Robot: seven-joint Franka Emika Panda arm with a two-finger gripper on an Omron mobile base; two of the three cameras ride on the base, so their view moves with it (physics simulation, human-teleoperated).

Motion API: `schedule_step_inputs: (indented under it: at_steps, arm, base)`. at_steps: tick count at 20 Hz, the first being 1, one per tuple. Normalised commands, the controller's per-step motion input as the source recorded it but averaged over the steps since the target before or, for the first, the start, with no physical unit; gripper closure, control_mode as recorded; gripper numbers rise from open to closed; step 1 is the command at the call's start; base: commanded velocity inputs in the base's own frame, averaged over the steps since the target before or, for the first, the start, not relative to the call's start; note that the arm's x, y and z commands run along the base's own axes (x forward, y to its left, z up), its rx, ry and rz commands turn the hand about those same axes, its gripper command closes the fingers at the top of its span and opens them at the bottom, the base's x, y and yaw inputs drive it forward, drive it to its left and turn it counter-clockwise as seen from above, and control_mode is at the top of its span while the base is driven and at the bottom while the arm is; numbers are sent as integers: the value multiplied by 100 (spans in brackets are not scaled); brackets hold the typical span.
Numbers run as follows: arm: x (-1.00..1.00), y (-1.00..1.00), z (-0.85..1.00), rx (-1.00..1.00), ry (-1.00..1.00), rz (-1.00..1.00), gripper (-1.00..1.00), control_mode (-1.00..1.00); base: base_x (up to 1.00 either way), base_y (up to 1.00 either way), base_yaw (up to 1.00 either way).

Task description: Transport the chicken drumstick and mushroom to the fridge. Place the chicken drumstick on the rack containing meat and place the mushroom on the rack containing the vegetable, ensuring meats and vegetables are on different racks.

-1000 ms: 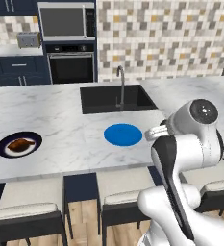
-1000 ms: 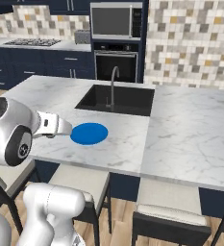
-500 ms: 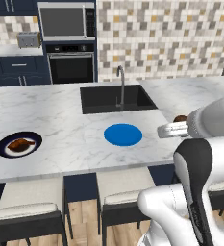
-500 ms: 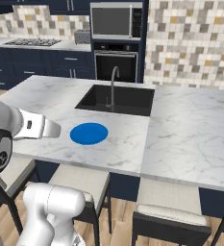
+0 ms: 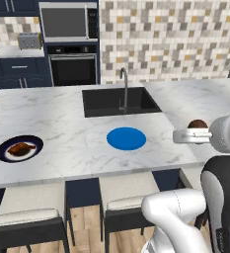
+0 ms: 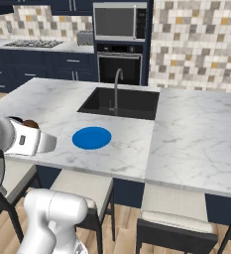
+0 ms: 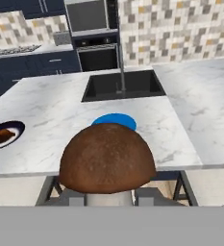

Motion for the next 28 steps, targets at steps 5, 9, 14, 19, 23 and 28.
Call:
schedule_step_inputs:
  at_steps: [5, 9, 14, 19, 23, 28]
  arm:
    - [-56, 0, 33, 0, -14, 0, 100, -100]
    - [-35, 0, 32, 0, -9, 0, 100, 100]
    - [0, 0, 0, 0, 0, 0, 100, 100]
    - [0, 0, 0, 0, 0, 0, 100, 100]
    - [0, 0, 0, 0, 0, 0, 100, 100]
    - [0, 0, 0, 0, 0, 0, 100, 100]
  base:
    - [0, 0, 0]
    - [-9, 1, 0]
    - [-32, 11, 0]
    - [-43, 78, 7]
    - [-79, 100, 21]
    - [-29, 100, 49]
